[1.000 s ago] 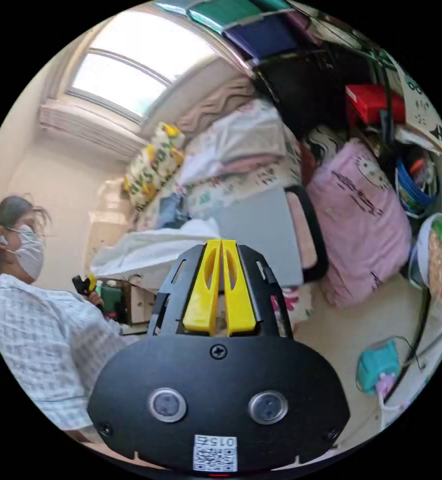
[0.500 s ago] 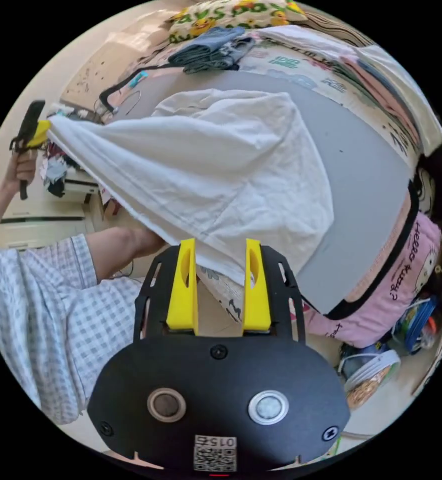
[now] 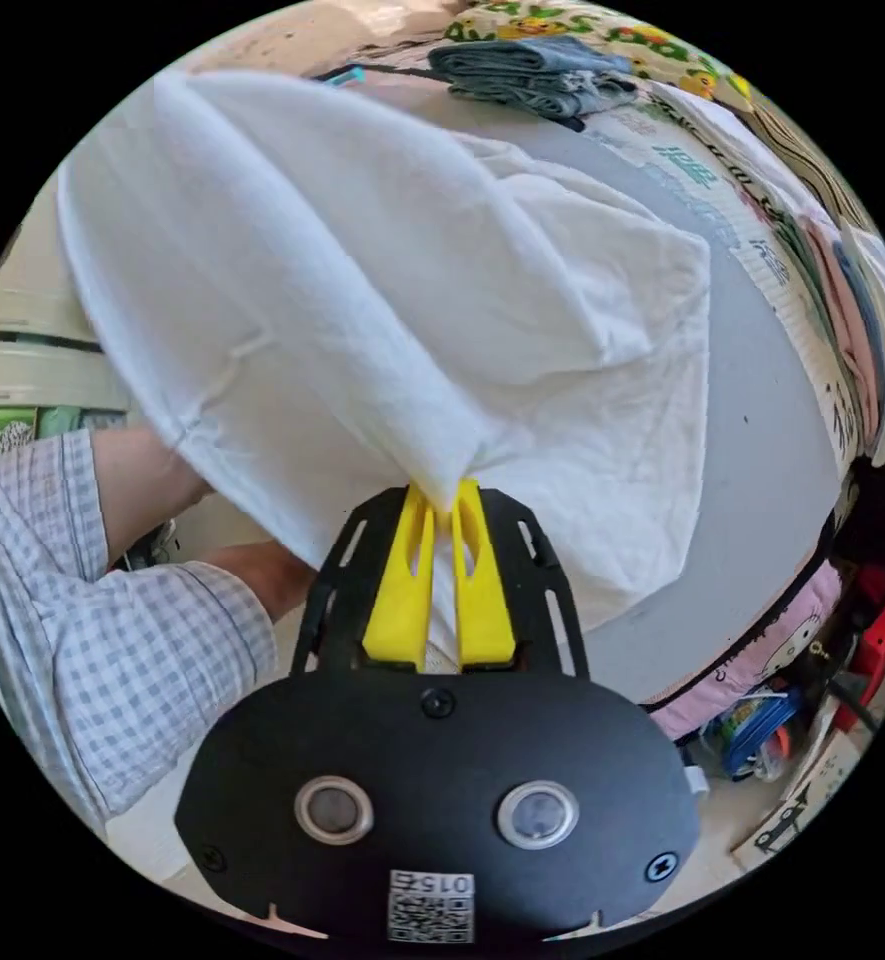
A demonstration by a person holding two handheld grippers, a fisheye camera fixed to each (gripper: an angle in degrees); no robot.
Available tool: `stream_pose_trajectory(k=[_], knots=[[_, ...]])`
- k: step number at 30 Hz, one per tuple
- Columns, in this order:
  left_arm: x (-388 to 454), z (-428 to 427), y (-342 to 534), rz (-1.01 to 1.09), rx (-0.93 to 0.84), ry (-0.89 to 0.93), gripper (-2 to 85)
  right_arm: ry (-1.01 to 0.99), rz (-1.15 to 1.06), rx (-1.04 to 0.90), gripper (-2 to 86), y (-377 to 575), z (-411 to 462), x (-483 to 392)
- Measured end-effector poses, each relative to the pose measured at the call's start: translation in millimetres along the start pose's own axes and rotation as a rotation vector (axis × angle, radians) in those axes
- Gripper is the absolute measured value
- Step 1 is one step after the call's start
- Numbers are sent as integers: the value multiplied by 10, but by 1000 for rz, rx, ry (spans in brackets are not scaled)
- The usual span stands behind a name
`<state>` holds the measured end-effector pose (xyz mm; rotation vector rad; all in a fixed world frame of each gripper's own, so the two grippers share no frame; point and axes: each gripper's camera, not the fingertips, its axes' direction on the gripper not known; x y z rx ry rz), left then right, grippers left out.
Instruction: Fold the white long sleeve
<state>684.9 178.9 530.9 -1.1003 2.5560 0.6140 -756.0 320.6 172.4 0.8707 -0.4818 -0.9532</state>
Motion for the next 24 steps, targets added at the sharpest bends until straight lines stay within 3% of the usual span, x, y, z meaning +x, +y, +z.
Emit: stream_pose_trajectory(k=[3,6,9,12,15,18,20,24], knots=[[101,-61,-14,37,-22,-33,-6,-147,246,163,17,201,-484,287],[309,135,-20,178,-192,-48,-1,-104,516,340,15,716,-1124,595],[273,350,-16,190,-255,42,20,134,724,220,21,1191,-1447,767],[-178,311,-40,29,-130,-118,70,141,849,67,38,1389,-1533,814],[-769,198,-91,-201,64,-240,94,229,795,89,82,1086,-1721,599],[-1160,318,-233,-345,183,-155,118,169,549,215,98,321,-1709,253],[-1226,490,-353,-363,194,-107,124,91,365,212,127,-282,-1564,55],[-1232,785,-546,-393,144,-191,109,-63,96,155,177,-1416,-1335,-279]])
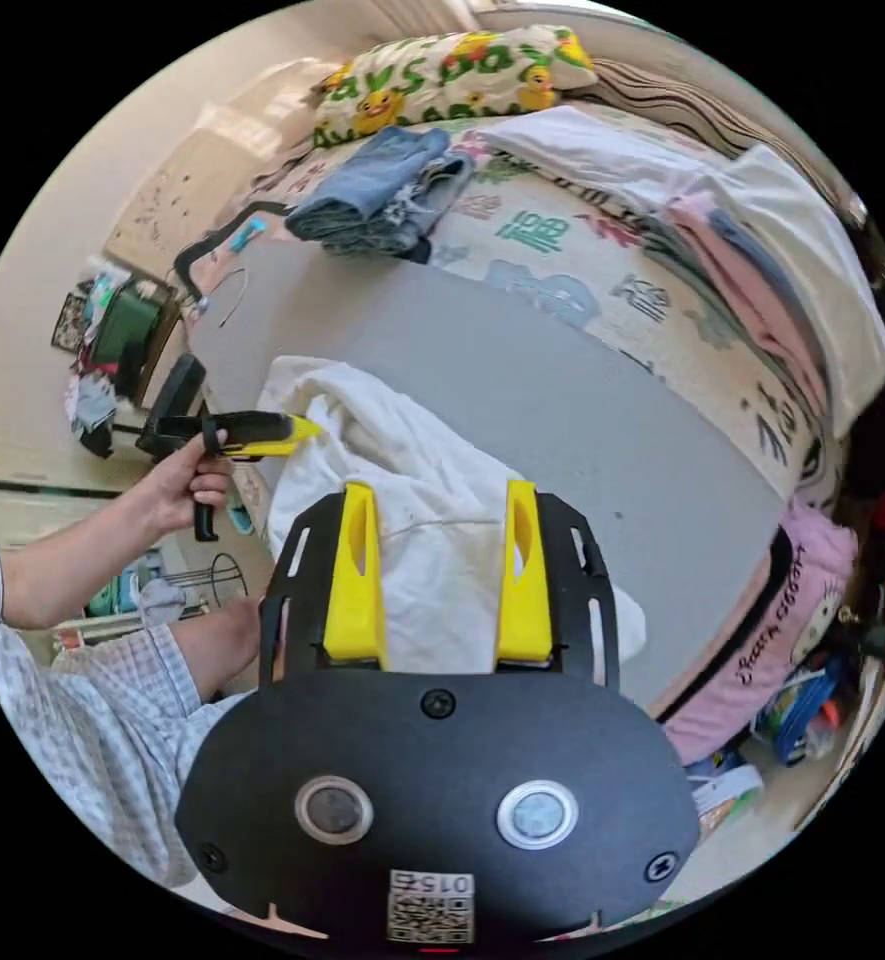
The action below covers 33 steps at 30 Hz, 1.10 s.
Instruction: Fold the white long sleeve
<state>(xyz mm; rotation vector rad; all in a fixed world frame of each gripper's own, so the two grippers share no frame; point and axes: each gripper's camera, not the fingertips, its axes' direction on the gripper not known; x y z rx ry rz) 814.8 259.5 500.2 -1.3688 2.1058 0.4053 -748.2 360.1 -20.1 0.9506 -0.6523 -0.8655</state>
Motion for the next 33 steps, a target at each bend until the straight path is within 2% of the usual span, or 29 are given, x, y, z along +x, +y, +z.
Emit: stream_pose_trajectory(k=[2,5,7,9,11,15,18,21,24,26,30,33], knots=[[27,24,-20,18,-1,-42,78,4,-62,-20,174,-288,98,-131],[48,-13,8,59,-10,-6,31,34,-160,-219,153,-630,442,-265],[60,-148,93,73,3,12,16,-4,-169,-334,108,-729,569,-256],[95,-352,184,88,40,18,10,-76,-45,-228,48,-785,231,-100],[155,-630,285,113,80,24,7,-156,81,-55,37,-701,-278,77],[378,-1493,605,200,225,41,3,-17,338,266,22,-33,-1594,379],[442,-2083,867,214,349,-19,4,84,562,305,18,627,-2134,483],[242,-2409,1017,125,416,-124,5,179,771,200,18,1177,-2201,516],[-126,-2391,1001,-20,355,-241,8,178,950,70,29,1580,-2011,606],[-322,-2296,938,-86,278,-232,13,107,1037,0,42,1755,-1899,676],[-368,-2261,857,-137,170,-290,36,92,1063,-220,62,1930,-1887,701],[-192,-2497,849,-145,205,-337,62,162,1078,-251,63,2066,-2179,769]])
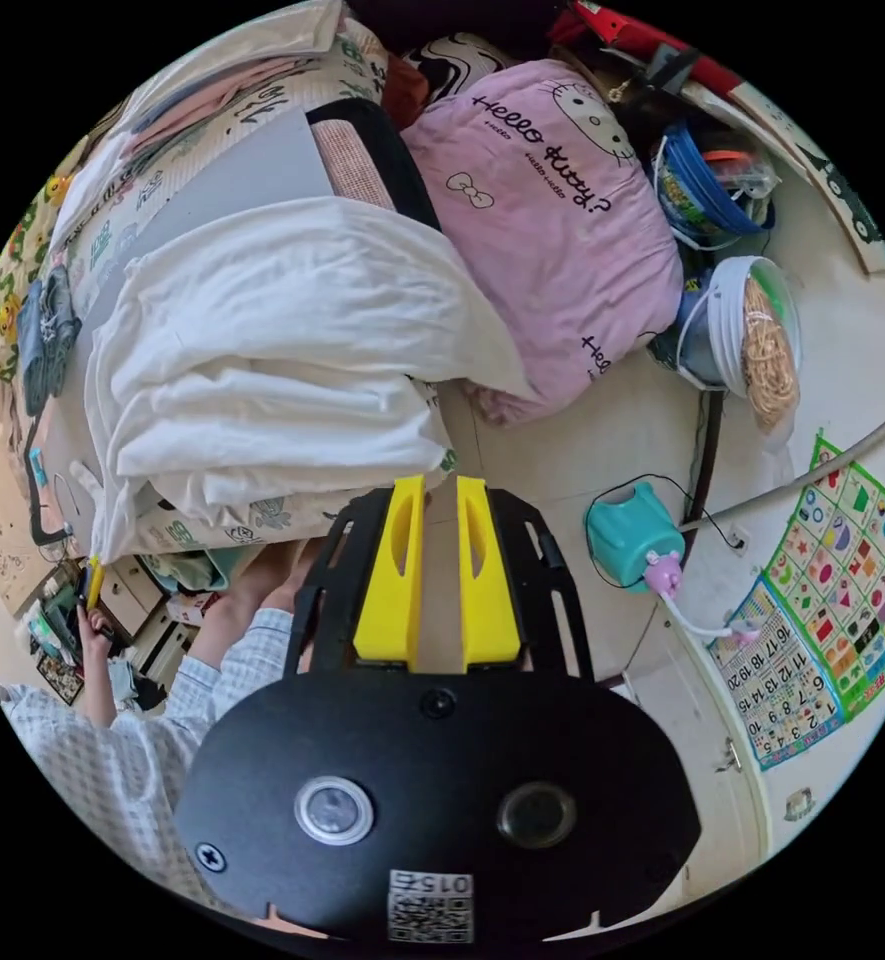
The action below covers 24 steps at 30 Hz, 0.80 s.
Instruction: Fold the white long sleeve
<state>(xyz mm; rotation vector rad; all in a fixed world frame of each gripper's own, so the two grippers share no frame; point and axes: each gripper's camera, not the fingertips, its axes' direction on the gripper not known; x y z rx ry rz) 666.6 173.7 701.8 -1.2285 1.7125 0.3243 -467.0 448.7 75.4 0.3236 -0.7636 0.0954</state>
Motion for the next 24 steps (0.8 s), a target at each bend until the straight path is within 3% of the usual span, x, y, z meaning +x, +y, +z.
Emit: stream_pose_trajectory(k=[2,5,9,13,24], knots=[[213,-193,-58,85,45,-51,75,-13,11,36,65,-33,-206,143],[858,-222,-274,351,15,7,86,-14,-174,139,68,-262,-539,7],[1833,387,-731,621,-49,116,99,-144,-508,220,104,-973,-738,-553],[2607,1187,-1022,798,-222,40,116,-185,-711,208,132,-1649,-788,-967],[3217,1490,-1070,876,-317,-89,104,77,-1041,97,125,-2719,-729,-897]])
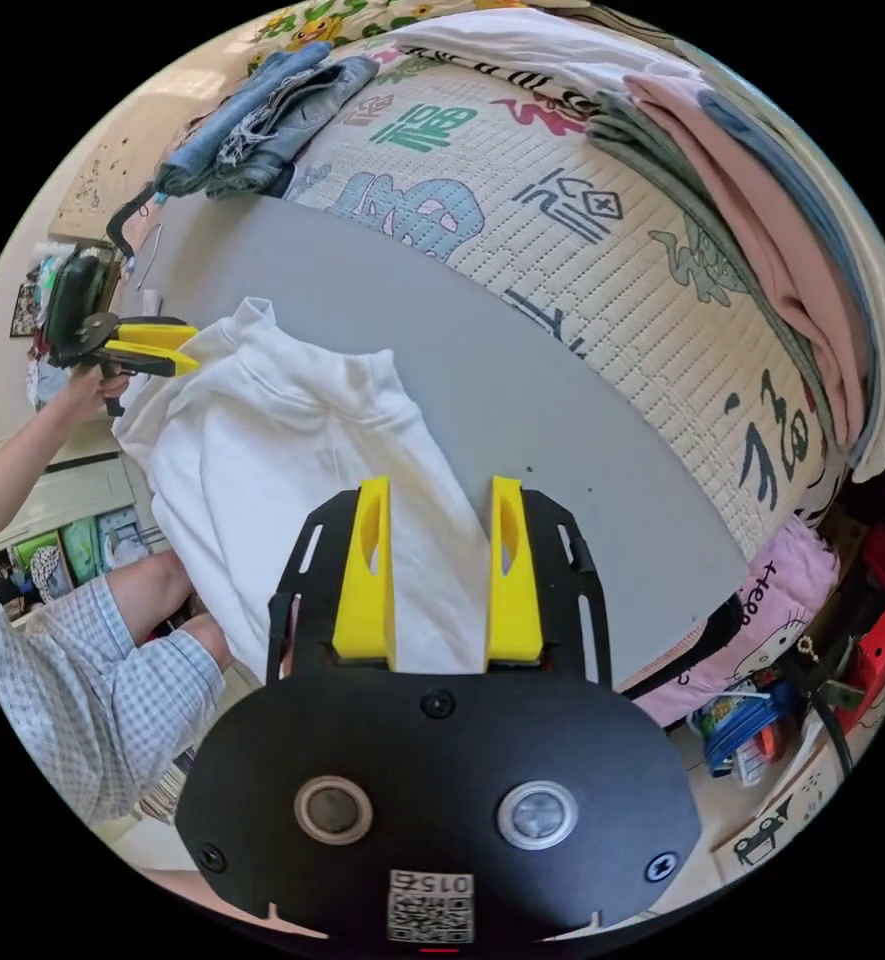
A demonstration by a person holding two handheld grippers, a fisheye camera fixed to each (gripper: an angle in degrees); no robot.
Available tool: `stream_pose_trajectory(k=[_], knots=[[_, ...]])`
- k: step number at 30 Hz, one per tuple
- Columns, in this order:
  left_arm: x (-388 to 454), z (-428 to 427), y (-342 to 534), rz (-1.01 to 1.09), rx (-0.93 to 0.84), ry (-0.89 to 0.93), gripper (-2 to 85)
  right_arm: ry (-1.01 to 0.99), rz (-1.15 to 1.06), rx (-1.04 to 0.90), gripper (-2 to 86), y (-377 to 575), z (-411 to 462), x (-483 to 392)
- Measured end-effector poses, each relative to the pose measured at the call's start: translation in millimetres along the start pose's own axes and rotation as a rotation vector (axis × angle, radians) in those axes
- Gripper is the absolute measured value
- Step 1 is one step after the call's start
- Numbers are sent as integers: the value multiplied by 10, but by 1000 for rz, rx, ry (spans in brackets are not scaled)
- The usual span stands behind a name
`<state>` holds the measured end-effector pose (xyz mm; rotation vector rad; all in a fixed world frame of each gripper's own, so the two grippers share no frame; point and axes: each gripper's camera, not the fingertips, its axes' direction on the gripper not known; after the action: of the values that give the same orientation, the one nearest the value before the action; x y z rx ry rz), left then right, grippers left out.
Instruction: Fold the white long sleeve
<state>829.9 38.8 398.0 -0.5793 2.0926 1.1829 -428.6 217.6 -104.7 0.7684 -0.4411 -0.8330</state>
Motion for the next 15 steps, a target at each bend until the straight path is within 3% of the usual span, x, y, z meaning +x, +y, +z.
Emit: stream_pose_trajectory(k=[4,10,15], knots=[[226,-94,-80,47,-21,-68,79,-7,-46,-36,89,162,41,233],[647,-158,-175,174,-63,-190,22,222,-81,-16,61,455,129,489],[714,-269,-237,129,-72,-108,5,213,-52,-23,5,678,193,909]])
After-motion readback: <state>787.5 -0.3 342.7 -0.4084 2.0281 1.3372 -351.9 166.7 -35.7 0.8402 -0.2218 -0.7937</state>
